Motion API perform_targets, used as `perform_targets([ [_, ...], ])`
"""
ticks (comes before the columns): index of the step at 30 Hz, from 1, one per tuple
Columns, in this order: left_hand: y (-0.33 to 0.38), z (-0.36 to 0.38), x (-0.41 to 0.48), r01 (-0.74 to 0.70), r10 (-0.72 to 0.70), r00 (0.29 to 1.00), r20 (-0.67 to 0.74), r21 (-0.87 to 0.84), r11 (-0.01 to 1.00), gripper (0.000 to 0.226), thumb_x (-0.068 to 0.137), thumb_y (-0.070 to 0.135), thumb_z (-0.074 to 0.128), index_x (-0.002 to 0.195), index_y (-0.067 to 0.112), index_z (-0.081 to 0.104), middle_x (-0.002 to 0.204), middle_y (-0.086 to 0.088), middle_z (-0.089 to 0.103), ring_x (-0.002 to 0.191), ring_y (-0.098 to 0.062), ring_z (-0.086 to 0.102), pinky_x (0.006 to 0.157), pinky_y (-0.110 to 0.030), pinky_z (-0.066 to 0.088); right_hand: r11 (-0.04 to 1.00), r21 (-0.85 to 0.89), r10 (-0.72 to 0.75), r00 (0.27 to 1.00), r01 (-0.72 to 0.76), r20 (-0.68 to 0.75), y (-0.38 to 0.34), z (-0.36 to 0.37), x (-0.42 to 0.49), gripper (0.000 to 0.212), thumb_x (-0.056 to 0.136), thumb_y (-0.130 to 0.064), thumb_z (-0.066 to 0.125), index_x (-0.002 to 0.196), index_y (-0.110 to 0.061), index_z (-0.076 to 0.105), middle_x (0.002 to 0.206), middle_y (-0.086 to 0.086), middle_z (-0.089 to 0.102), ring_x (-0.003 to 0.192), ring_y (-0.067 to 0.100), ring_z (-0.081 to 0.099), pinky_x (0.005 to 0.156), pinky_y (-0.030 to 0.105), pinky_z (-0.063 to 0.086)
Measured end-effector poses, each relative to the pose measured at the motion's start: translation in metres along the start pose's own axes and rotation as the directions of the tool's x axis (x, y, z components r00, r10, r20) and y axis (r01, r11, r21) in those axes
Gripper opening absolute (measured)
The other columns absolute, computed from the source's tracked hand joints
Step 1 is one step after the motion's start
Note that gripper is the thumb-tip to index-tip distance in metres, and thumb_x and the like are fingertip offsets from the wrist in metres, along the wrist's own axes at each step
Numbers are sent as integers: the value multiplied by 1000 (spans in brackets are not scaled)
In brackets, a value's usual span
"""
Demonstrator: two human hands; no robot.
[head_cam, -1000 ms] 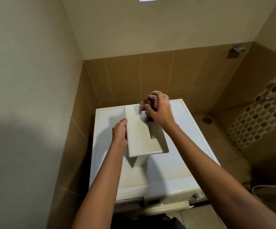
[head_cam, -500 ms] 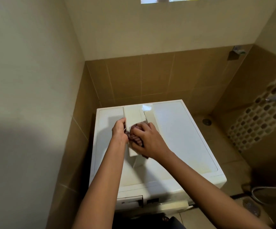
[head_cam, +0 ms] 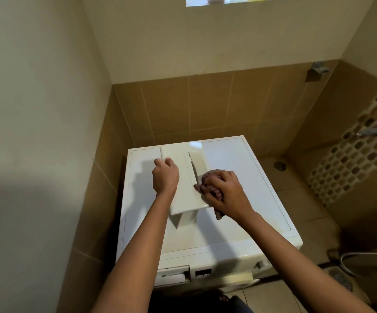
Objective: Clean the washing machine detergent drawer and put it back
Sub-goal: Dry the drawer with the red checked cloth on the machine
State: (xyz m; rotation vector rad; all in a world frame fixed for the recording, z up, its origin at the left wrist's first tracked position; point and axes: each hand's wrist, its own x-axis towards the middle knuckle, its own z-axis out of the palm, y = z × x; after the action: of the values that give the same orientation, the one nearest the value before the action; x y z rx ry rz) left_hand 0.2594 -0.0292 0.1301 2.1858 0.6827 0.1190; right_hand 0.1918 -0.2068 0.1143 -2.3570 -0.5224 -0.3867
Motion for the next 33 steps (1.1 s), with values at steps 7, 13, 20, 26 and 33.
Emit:
perform_targets([
  [7, -1, 3, -14, -129, 132, 991, -18, 125, 984, 67, 87, 62, 54, 126, 9, 42, 114, -13, 62, 91, -26, 61, 64, -28, 46, 921, 135, 378, 920, -364, -100, 10, 21, 87, 24, 93, -33, 57, 113, -19, 56, 118, 9, 49, 111, 28, 38, 84, 28, 33],
  [13, 3, 2, -25, -107, 113, 993, -28, 170, 980, 92, 54, 79, 71, 105, 10, 39, 103, -10, 63, 92, -31, 65, 62, -31, 49, 986, -157, 52, 999, -50, 8, 3, 22, 121, 27, 88, -36, 61, 107, -18, 65, 121, 8, 52, 108, 30, 41, 86, 36, 43],
  [20, 3, 2, -26, -106, 118, 992, -37, 234, 966, 104, 44, 86, 69, 104, 7, 41, 84, -1, 52, 80, -26, 66, 54, -26, 44, 968, 28, 250, 966, -249, -70, 18, 18, 109, 15, 86, -22, 64, 97, -13, 64, 114, 10, 53, 107, 29, 41, 82, 28, 36],
  [26, 4, 2, -22, -79, 82, 997, -14, 174, 982, 96, 52, 73, 77, 110, 5, 41, 86, -3, 51, 76, -25, 61, 54, -26, 43, 905, 197, 390, 920, -377, -34, 22, 6, 109, 11, 89, -23, 62, 93, -13, 61, 103, 10, 57, 94, 25, 56, 74, 26, 49],
  [33, 1, 0, -26, -103, 100, 995, 30, 137, 985, 93, 54, 64, 82, 113, 6, 40, 91, -2, 47, 76, -21, 51, 55, -26, 43, 779, 443, 482, 876, -443, 28, 26, -2, 64, 12, 88, -28, 63, 89, -17, 60, 86, 0, 65, 83, 16, 64, 69, 28, 56],
])
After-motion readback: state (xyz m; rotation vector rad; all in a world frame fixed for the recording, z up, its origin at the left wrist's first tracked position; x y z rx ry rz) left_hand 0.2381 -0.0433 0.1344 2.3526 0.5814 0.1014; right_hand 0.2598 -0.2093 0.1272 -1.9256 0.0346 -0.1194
